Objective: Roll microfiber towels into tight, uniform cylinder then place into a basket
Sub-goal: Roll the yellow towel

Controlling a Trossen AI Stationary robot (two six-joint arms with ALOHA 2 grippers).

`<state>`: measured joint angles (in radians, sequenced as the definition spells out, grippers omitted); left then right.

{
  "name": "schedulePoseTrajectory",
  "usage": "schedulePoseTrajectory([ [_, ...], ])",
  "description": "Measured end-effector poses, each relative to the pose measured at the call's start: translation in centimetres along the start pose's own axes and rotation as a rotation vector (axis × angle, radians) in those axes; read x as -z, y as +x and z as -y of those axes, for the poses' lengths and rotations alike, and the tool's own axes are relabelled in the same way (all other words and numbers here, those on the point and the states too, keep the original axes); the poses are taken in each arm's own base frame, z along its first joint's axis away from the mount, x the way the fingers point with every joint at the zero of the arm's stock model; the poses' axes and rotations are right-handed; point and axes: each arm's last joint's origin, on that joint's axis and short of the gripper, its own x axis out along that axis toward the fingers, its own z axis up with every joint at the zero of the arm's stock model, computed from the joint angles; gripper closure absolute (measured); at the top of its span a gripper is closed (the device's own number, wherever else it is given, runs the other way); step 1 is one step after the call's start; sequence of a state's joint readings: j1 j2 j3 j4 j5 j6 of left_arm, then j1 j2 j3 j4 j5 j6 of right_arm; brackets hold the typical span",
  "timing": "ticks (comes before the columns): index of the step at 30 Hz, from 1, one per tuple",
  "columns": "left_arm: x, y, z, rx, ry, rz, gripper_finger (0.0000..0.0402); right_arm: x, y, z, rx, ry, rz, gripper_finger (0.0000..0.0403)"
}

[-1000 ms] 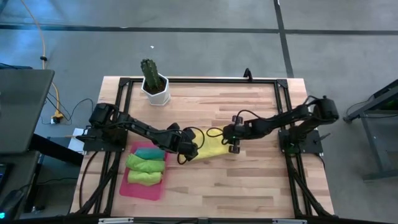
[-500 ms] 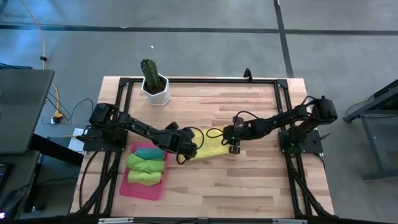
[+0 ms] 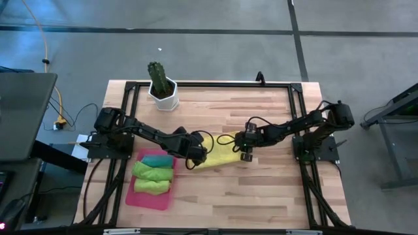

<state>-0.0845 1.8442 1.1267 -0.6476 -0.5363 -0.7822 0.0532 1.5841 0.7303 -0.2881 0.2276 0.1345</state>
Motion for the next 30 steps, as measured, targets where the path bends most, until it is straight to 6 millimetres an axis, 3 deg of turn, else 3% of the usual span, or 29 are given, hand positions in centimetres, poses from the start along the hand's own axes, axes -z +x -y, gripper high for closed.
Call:
schedulePoseTrajectory([
  [12,-1.0,-2.3,-1.0,-0.058,0.052,-0.002,0.0227,0.8,-0.1,-0.1,-0.030,0.119,-0.090,0.0269],
  [20,-1.2,-2.6,-1.6,-0.123,0.079,-0.012,0.0227,1.1,-0.3,-1.5,-0.046,0.128,-0.098,0.0269],
  [30,-1.3,-3.1,0.5,0.154,0.091,-0.056,0.0227,1.8,-1.1,-4.4,-0.088,0.194,-0.096,0.0269],
])
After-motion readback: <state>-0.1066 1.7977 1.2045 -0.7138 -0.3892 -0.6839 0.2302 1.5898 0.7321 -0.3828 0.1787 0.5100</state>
